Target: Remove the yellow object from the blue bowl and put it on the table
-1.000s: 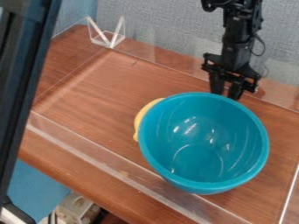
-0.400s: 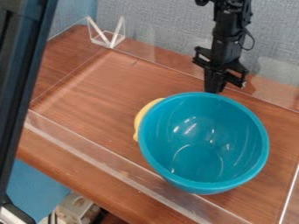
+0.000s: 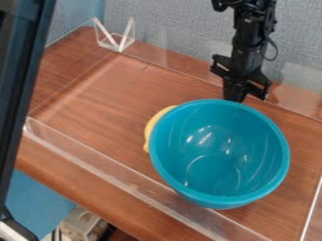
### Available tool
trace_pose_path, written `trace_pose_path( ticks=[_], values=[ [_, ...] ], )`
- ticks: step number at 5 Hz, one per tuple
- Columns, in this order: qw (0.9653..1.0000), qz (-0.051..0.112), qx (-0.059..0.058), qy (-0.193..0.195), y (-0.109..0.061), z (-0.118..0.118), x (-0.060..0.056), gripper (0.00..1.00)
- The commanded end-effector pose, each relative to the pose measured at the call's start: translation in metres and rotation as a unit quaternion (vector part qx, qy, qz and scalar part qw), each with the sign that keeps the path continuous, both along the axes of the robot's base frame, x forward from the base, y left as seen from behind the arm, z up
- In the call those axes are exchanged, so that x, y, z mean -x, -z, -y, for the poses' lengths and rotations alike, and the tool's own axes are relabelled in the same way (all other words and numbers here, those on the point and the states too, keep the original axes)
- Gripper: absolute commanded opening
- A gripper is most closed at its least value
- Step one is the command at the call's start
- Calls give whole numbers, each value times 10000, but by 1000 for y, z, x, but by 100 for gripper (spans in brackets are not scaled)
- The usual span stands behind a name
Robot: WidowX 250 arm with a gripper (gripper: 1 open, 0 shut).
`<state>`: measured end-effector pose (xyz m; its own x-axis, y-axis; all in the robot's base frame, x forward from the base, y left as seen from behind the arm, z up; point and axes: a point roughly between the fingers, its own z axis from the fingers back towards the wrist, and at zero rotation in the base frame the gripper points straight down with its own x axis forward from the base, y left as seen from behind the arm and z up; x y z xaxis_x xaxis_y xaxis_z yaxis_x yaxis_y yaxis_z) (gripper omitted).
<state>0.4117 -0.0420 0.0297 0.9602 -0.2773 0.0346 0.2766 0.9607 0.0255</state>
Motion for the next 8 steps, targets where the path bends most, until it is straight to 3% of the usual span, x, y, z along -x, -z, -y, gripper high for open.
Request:
trace_pose_path(
  ticks=[1, 2, 3, 4, 5, 6, 7, 8],
  values=[
    [9979, 625, -48, 190, -47, -11, 2, 0],
    [9956, 906, -149, 166, -69, -36, 15, 0],
    [9946, 991, -260, -153, -77, -83, 32, 0],
    [9925, 909, -363, -732, -78, -129, 45, 0],
    [9874, 863, -440, -1255, -80, -168, 60, 0],
    [9809, 832, -502, -1686, -89, -207, 82, 0],
    [9749, 786, -522, -2018, -93, -229, 102, 0],
    [9719, 732, -523, -2176, -84, -232, 108, 0]
  ],
)
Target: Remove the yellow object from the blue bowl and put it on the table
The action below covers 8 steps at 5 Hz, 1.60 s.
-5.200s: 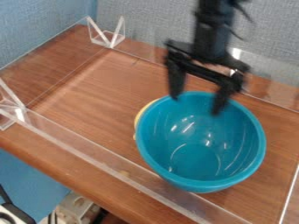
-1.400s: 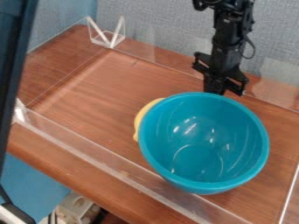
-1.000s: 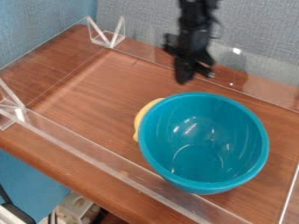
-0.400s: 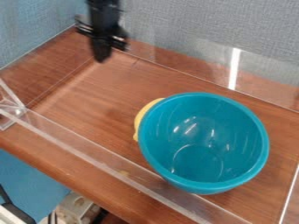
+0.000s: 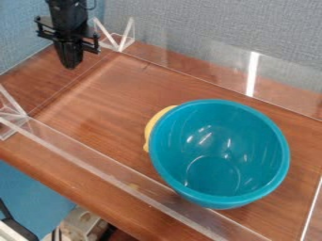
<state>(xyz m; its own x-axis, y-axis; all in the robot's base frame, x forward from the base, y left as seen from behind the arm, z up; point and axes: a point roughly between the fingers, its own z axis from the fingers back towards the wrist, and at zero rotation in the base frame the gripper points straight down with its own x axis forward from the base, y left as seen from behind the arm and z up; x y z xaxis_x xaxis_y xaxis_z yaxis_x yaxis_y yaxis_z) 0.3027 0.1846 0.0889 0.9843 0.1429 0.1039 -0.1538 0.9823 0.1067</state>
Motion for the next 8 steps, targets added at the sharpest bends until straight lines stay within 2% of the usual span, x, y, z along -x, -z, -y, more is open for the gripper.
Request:
trace_pose_path(
  ticks=[1, 4, 6, 8],
  values=[
    [9993, 293, -165, -160, -23, -1, 3, 0],
    [9986, 226, -26, -488, -16, -6, 25, 0],
    [9978, 228, 79, -623, -22, 9, 28, 0],
    [9941, 233, 181, -1044, -24, 25, 27, 0]
  ],
)
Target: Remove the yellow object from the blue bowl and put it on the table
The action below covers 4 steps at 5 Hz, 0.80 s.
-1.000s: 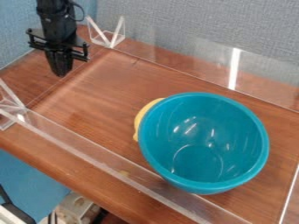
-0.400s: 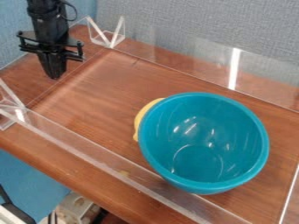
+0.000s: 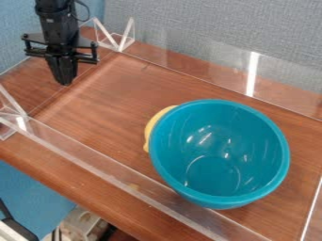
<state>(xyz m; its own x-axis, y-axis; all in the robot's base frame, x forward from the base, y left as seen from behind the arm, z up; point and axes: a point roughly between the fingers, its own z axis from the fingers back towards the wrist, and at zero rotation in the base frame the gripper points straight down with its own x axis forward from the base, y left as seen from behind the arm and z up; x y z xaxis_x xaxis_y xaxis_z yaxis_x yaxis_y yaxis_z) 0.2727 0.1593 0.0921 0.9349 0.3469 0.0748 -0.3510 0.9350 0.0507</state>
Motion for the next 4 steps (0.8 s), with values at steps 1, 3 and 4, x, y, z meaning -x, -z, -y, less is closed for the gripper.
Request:
trace_pose_path(
  ticks=[1, 3, 4],
  values=[
    [9995, 289, -106, -99, -19, -2, -6, 0],
    [9996, 226, -14, -188, -7, -7, -12, 0],
    [9996, 188, 28, 202, 2, -3, -11, 0]
  ],
)
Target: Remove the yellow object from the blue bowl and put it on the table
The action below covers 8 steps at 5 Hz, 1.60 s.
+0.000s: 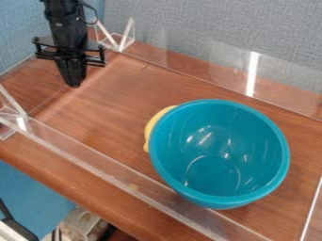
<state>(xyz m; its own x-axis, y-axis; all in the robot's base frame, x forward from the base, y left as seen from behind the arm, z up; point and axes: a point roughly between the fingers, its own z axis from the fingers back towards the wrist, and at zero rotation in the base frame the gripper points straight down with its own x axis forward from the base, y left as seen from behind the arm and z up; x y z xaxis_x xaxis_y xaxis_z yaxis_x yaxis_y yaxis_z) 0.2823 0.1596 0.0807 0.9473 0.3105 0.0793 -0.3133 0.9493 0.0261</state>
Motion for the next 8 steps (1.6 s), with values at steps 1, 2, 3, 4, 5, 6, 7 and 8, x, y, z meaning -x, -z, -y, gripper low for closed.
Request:
trace_pose_path(
  ticks=[1, 2, 3, 4, 5, 6, 7, 8],
  values=[
    [10000, -25, -2, -73, 3, -6, -3, 0],
    [9998, -153, 65, -144, 17, -10, -5, 0],
    [9995, -276, 115, 131, 27, -4, -5, 0],
    [9983, -376, 169, 410, 31, 2, -5, 0],
    [9962, -473, 233, 691, 33, 8, -4, 100],
    [9952, -561, 316, 738, 28, 12, -7, 100],
    [9942, -610, 376, 801, 18, 18, -9, 100],
    [9951, -600, 472, 635, 17, 26, -6, 100]
  ],
)
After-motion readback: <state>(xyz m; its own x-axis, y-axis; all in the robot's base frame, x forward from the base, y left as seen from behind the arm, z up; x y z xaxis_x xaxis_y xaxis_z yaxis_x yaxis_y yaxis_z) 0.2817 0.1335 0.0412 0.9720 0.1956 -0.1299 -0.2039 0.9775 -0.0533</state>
